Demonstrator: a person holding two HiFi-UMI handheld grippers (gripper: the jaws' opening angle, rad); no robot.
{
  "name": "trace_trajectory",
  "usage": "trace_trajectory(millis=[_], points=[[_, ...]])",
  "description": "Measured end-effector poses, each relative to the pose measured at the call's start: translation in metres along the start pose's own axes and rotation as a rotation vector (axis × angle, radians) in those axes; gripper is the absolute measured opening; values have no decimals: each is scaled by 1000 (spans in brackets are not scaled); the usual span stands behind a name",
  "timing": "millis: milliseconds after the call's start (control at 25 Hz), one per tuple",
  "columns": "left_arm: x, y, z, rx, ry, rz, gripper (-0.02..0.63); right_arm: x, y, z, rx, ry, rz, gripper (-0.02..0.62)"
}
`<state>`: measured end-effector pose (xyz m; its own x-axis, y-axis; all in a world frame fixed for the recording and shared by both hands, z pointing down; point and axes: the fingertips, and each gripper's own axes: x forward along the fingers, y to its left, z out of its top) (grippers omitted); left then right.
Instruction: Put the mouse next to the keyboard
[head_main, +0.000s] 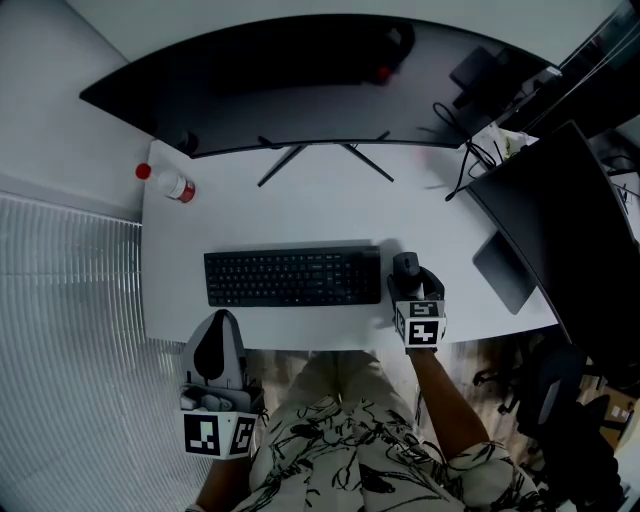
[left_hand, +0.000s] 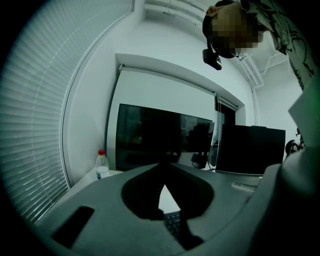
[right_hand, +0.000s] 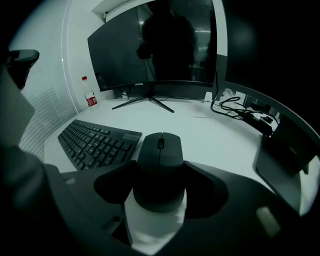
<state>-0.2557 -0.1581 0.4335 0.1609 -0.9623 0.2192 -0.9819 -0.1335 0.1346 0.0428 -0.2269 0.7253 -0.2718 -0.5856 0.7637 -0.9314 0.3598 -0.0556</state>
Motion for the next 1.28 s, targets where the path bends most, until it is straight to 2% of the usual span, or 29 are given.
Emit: trace_trajectory(millis=[680, 920, 1040, 1080, 1160, 1280], points=[[2, 3, -8, -5, 17, 13, -3, 18, 1, 2, 23, -15, -10, 307], [4, 4, 1, 6, -4, 20, -3, 2, 1, 26, -36, -115, 15, 320], [5, 9, 7, 25, -15, 36, -3, -19, 6, 54, -89, -199, 66, 272], [6, 11, 10, 32, -19, 38, -3, -29, 8, 65, -104, -234, 79, 241], [7, 10, 15, 34, -29, 33, -3, -50, 9, 89, -122, -312, 93, 137], [8, 8, 27, 35, -55, 23, -3, -81, 8, 118, -123, -402, 92, 103]])
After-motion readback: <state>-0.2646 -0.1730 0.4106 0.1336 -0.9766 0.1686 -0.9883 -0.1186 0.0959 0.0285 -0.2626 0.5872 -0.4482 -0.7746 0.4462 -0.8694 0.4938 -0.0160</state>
